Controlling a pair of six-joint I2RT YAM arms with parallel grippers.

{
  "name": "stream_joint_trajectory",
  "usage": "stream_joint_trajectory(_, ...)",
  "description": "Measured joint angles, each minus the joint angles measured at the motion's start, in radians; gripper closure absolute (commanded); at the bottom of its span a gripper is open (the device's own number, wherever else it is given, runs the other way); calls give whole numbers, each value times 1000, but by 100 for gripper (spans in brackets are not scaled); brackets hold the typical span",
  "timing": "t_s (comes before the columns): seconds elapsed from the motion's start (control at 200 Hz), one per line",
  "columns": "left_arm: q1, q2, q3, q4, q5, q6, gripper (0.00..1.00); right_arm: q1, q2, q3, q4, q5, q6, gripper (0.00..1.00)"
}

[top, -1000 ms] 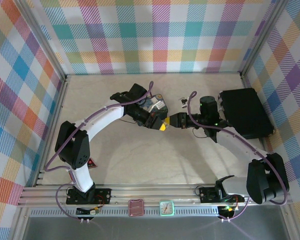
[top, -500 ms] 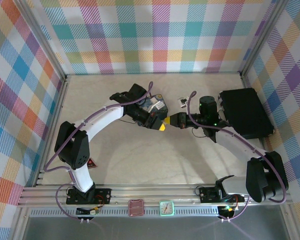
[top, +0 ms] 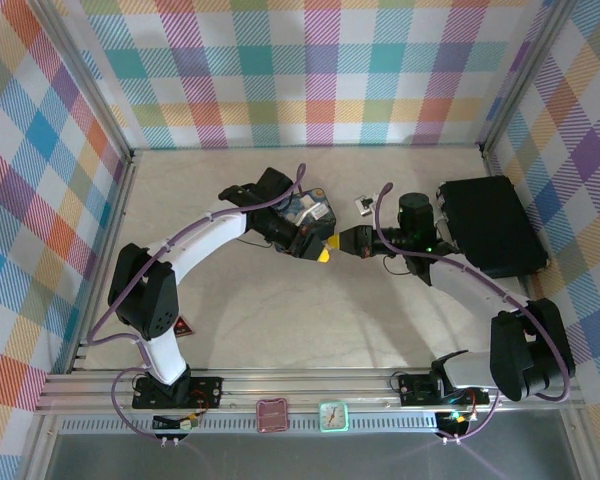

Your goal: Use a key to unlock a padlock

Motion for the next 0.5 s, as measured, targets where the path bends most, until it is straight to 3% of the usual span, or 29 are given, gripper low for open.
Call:
stream_joint_trajectory(0.09,10,-16,-14,61,-35,-40,31,11,-6,-2,-30,24,-4,100)
stream_joint_trajectory(0.17,27,-61,-67,143,-90,-128,23,14,-22,-2,-66,72,-5,100)
stream_joint_trajectory(0.37,98,-193,-272,470,-238,-436,19,10,-47,-6,-73,215,66,100)
stream_joint_trajectory(0.5,82,-266,-418,697,-377,-613,20,10,-53,-75,37,322,203,100)
